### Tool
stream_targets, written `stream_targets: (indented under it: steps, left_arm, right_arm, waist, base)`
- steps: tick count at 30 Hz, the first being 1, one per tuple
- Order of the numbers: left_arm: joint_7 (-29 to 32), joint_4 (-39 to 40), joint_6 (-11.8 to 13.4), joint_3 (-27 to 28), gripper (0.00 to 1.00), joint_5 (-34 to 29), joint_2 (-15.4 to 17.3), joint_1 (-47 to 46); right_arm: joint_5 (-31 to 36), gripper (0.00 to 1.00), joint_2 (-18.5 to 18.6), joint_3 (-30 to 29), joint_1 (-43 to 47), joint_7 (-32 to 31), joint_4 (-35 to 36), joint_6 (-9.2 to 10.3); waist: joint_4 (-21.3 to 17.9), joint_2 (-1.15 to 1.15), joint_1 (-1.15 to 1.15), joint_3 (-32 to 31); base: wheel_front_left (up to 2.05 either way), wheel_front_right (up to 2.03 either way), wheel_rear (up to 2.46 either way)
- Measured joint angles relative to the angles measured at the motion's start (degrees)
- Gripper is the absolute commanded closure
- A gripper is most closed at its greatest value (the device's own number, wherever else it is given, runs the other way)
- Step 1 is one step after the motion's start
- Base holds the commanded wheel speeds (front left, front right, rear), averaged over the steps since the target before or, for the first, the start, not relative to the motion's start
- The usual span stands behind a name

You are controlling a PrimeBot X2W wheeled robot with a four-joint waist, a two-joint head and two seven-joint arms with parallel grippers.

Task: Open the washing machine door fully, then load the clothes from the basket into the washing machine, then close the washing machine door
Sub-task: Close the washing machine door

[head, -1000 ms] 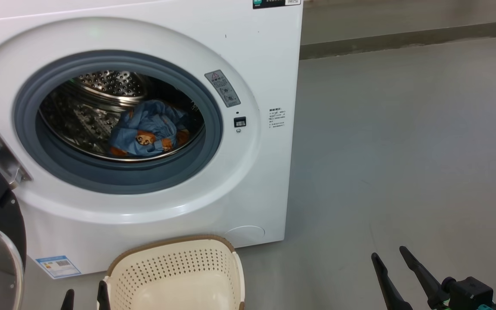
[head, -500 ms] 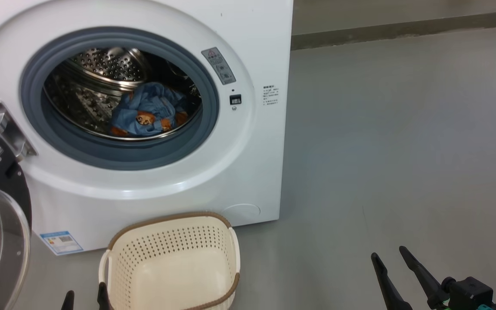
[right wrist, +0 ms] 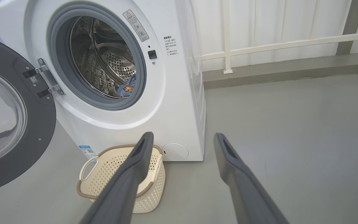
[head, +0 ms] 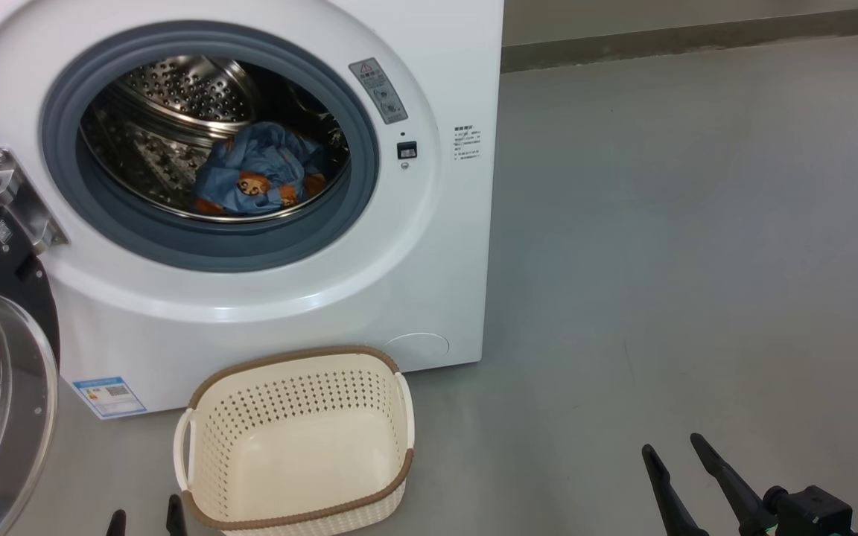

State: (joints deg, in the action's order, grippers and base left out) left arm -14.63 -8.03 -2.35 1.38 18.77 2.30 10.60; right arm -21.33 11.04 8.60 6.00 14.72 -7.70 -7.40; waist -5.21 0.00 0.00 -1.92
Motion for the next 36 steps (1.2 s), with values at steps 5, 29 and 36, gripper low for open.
stream_targets:
  steps: [5, 29, 36]
  left_arm:
    - [0.0, -0.05, -0.01, -0.03, 0.0, 0.01, 0.0, -0.01]
    - [0.0, 0.64, 0.08, 0.26, 0.0, -0.38, 0.01, 0.02]
    - [0.0, 0.85, 0.07, 0.68, 0.0, -0.41, 0.02, 0.07]
  right_arm:
    - [0.02, 0.0, -0.07, -0.08, 0.0, 0.0, 0.0, 0.0]
    - [0.43, 0.0, 0.67, 0.26, -0.38, 0.0, 0.01, 0.0]
    - [0.43, 0.0, 0.79, 0.35, -0.43, 0.0, 0.0, 0.0]
  waist:
    - [0.43, 0.0, 0.0, 0.1]
    - [11.9, 0.0, 0.0, -0.46]
    - [17.74, 0.0, 0.0, -0.73]
  base:
    - [0.0, 0.0, 0.0]
    - [0.0, 0.0, 0.0]
    - [0.0, 0.0, 0.0]
